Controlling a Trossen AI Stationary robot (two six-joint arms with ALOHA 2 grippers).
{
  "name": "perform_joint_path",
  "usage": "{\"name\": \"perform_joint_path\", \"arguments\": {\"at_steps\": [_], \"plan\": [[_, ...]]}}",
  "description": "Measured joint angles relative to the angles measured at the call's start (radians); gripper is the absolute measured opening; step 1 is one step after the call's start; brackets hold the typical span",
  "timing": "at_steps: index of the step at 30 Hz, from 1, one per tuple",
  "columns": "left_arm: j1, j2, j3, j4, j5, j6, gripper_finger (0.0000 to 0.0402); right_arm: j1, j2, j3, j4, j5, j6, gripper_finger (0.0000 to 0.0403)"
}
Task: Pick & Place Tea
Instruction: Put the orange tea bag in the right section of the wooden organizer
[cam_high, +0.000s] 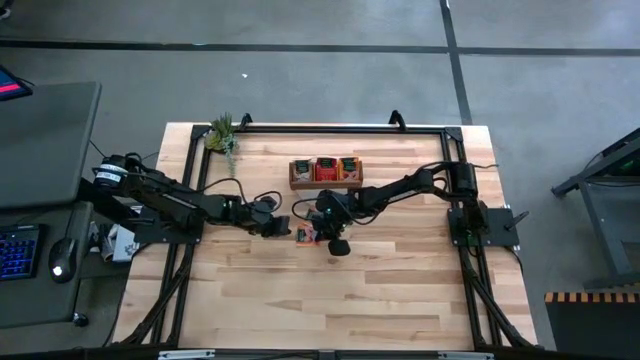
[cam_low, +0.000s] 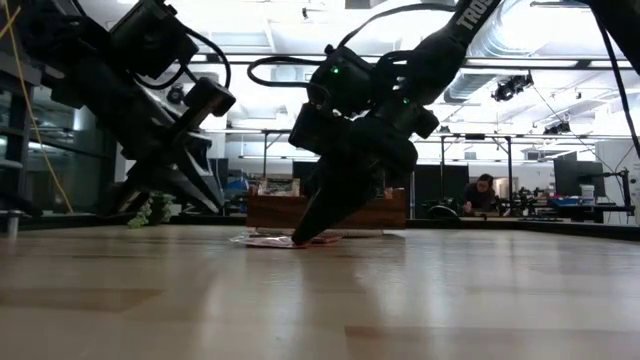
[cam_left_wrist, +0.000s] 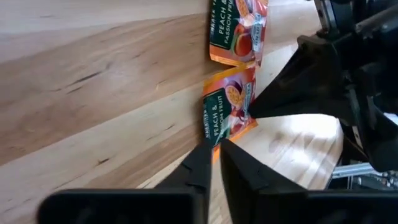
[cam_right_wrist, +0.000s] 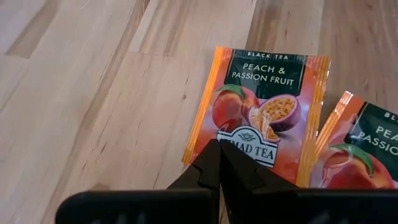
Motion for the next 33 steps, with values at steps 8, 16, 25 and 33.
{"name": "perform_joint_path", "arguments": {"at_steps": [8,16,25,33], "plan": [[0.0,0.0,0.0,-0.002,-0.013,-0.061,0.0143,0.0,0.001,-0.001,0.006,0.005,0.0,0.0],[0.001,0.115,0.0,0.062,0.013,-0.087,0.019,0.0,0.002,-0.002,0.021,0.008,0.004,0.0],[0.001,0.218,0.004,0.227,0.022,-0.123,0.019,0.0,0.003,-0.002,0.027,0.008,0.019,0.0],[0.001,0.236,0.004,0.224,0.025,-0.138,0.019,0.0,0.003,-0.002,0.038,0.008,0.019,0.0]]}}
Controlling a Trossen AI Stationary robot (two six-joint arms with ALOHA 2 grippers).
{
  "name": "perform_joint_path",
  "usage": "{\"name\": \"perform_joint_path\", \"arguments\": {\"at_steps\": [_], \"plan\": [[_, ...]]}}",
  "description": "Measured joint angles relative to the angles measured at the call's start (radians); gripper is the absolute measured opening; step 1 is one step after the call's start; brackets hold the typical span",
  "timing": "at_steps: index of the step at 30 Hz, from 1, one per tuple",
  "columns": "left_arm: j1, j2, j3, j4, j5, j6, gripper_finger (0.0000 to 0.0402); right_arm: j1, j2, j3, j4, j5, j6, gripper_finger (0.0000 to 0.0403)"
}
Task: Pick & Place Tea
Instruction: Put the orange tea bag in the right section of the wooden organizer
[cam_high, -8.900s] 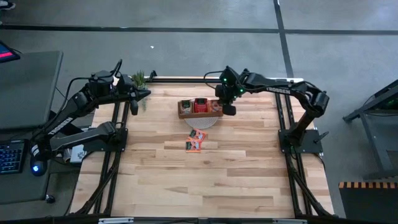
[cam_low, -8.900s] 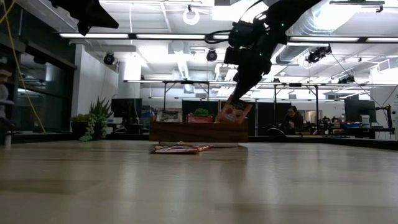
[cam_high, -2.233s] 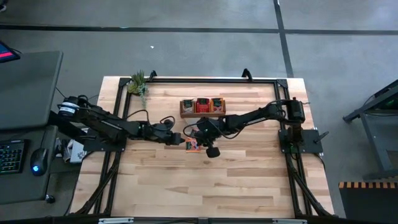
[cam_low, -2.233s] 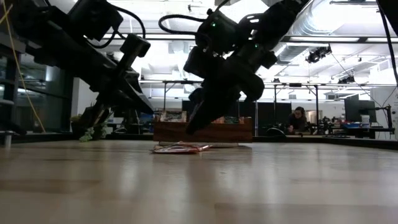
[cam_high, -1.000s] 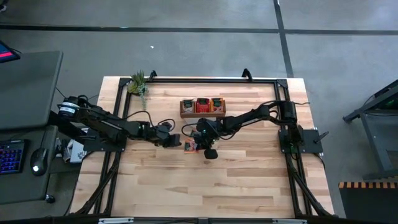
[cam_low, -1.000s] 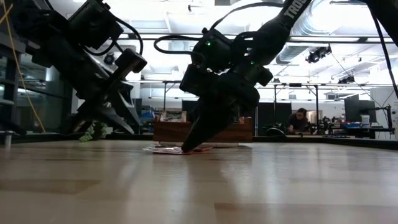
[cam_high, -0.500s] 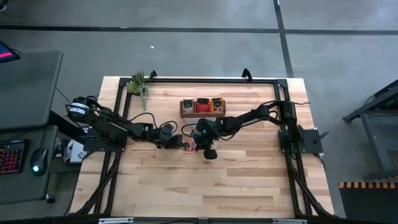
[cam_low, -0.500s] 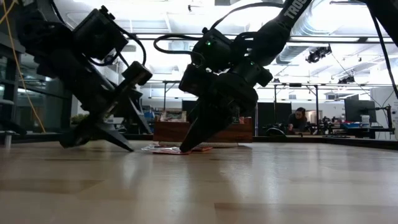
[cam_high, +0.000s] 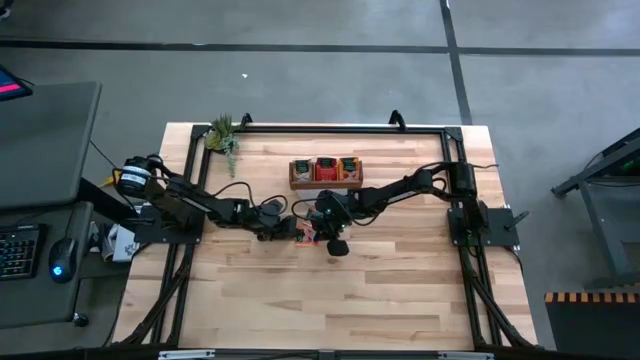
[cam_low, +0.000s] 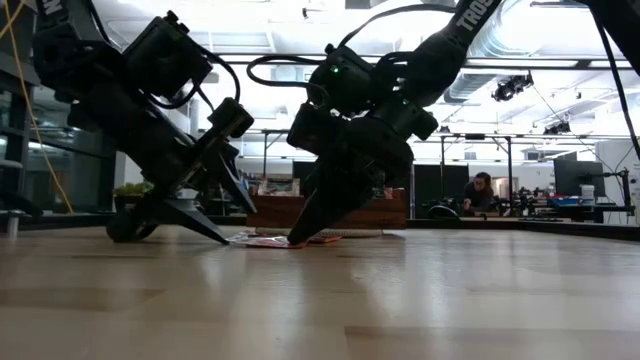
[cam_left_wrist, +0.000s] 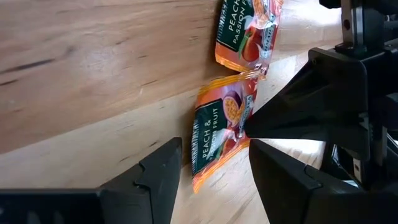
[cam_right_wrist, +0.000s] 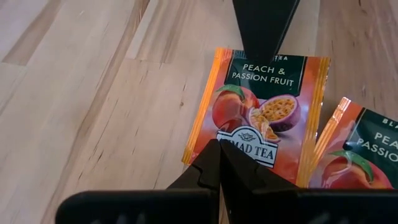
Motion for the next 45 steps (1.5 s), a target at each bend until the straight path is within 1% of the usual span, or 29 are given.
{"name": "perform_joint_path", "arguments": {"at_steps": [11,14,19,24,26,29,32,35,36,42,45], "plan": [[-0.001,0.006,0.026,-0.016,-0.016,0.019,0.019,0.0,0.0,0.0,0.012,-0.002,0.0,0.0],[-0.001,0.029,0.043,-0.014,-0.03,0.026,0.019,0.0,0.0,0.0,0.014,-0.003,0.0,0.0],[-0.001,0.045,0.067,-0.017,-0.014,0.04,0.019,0.0,0.0,0.0,0.017,-0.003,0.0,0.0],[-0.001,0.062,0.077,-0.017,-0.029,0.053,0.0186,0.0,0.0,0.0,0.017,-0.005,-0.001,0.0],[-0.001,0.062,0.078,-0.022,-0.022,0.052,0.0172,0.0,0.0,0.0,0.016,-0.009,-0.001,0.0],[-0.001,0.063,0.079,-0.046,-0.018,0.053,0.0135,0.0,0.0,0.0,0.016,-0.011,-0.001,0.0],[-0.001,0.063,0.079,-0.06,-0.018,0.058,0.0084,0.0,0.0,0.0,0.015,-0.011,-0.001,0.0],[-0.001,0.063,0.079,-0.061,-0.01,0.067,0.0024,0.0,0.0,0.0,0.014,-0.011,-0.001,0.0],[-0.001,0.063,0.079,-0.062,-0.01,0.067,0.0012,0.0,0.0,0.0,0.014,-0.011,-0.001,0.0],[-0.001,0.063,0.079,-0.065,-0.007,0.093,0.0003,0.0,0.0,0.0,0.015,-0.013,-0.001,0.0],[-0.001,0.063,0.079,-0.065,-0.006,0.095,0.0002,-0.001,-0.005,0.0,0.013,-0.034,-0.001,0.0]]}}
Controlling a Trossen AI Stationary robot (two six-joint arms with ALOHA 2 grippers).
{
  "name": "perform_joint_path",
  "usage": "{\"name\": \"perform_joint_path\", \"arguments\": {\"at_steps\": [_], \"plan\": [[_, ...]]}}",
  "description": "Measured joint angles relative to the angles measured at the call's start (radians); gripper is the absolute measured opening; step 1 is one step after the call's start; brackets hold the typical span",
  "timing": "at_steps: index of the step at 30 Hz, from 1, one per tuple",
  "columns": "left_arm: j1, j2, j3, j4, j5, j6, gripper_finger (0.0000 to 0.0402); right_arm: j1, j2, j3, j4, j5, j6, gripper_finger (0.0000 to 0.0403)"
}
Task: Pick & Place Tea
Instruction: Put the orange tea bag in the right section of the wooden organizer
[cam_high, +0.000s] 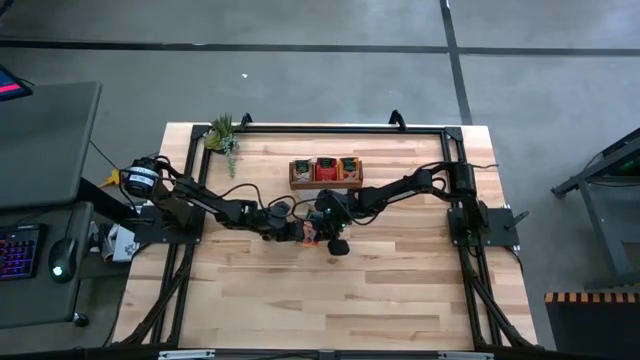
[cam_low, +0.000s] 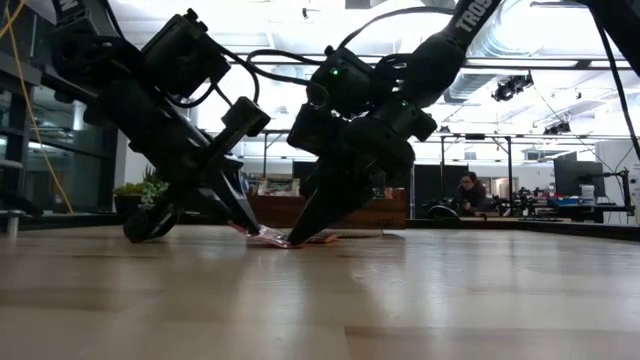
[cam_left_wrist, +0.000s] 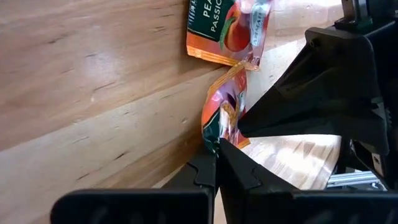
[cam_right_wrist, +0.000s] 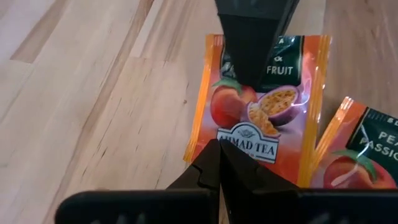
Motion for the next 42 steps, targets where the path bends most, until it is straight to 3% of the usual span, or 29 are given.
{"name": "perform_joint_path", "arguments": {"at_steps": [13,25,33,42], "plan": [[0.0,-0.001,-0.001,0.004,-0.001,0.012,0.0,-0.024,-0.163,-0.002,-0.128,-0.02,-0.044,0.0002],[0.001,-0.106,0.046,-0.044,-0.049,0.22,0.0,-0.086,-0.449,-0.001,-0.375,-0.019,-0.042,0.0003],[0.064,-0.232,0.147,-0.307,-0.015,0.426,0.0,-0.133,-0.612,0.0,-0.503,0.028,-0.042,0.0008],[0.227,-0.306,0.432,-0.66,0.021,0.8,0.0,-0.188,-0.719,0.0,-0.629,0.148,-0.034,0.0003]]}}
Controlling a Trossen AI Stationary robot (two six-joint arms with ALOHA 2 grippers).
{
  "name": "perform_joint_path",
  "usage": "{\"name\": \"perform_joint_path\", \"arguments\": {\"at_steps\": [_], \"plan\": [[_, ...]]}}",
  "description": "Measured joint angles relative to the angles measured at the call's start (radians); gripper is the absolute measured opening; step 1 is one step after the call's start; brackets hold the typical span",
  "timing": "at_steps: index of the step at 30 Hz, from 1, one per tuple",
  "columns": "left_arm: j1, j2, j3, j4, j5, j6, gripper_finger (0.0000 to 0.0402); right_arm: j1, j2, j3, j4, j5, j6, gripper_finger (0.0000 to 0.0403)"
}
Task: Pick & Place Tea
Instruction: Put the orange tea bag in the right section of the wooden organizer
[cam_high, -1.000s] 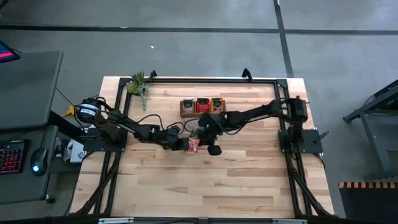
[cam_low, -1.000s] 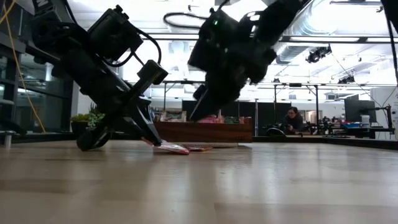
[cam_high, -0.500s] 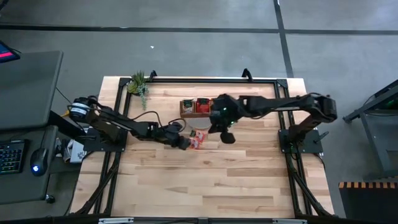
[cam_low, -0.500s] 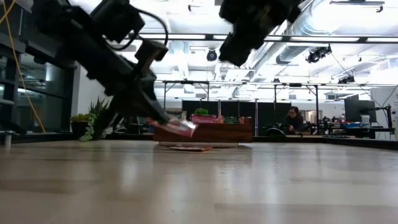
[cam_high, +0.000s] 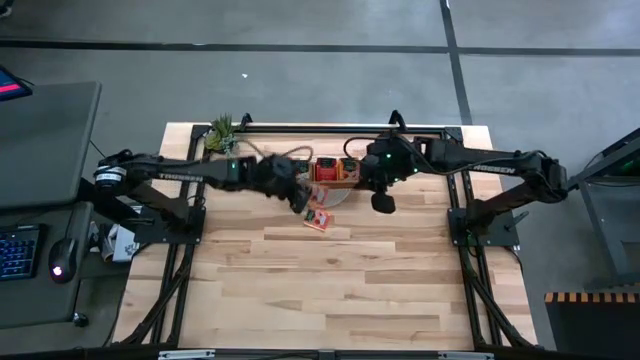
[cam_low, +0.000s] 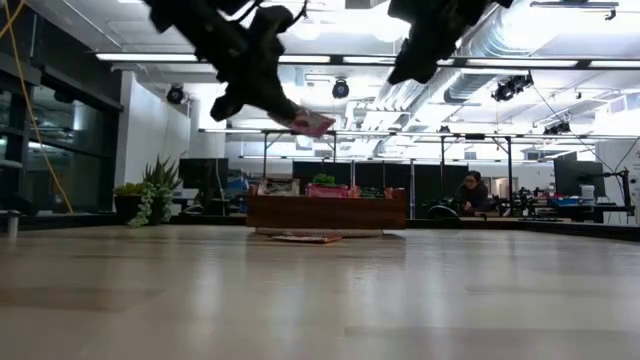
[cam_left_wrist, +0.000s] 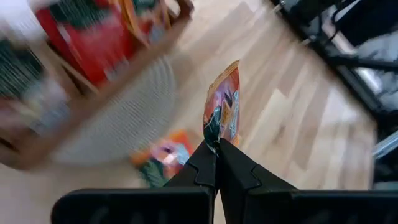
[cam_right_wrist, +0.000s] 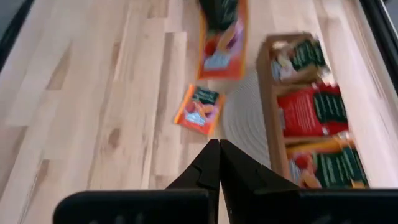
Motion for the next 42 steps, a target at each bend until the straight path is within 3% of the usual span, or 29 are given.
{"name": "perform_joint_path", "arguments": {"at_steps": [10,15,21,27,36,42], "plan": [[0.222,0.091,0.398,-0.356,0.11,0.443,0.0,-0.061,-0.052,0.0,-0.231,0.1,0.035,0.0011],[0.307,0.2,0.562,-0.461,0.172,0.585,0.0,-0.127,-0.131,0.0,-0.232,0.143,0.043,0.0003],[0.349,0.382,0.737,-0.579,0.214,0.733,0.0,-0.213,-0.23,0.0,-0.186,0.234,0.134,0.0006],[0.348,0.562,0.927,-0.682,0.223,0.891,0.0,-0.266,-0.295,0.0,-0.189,0.23,0.13,0.0002],[0.253,0.733,1.211,-0.793,0.046,1.087,0.0,-0.3,-0.337,0.0,-0.262,0.234,0.117,0.0004],[0.175,0.783,1.301,-0.818,-0.092,1.188,0.0,-0.309,-0.343,0.0,-0.297,0.234,0.104,0.0005]]}}
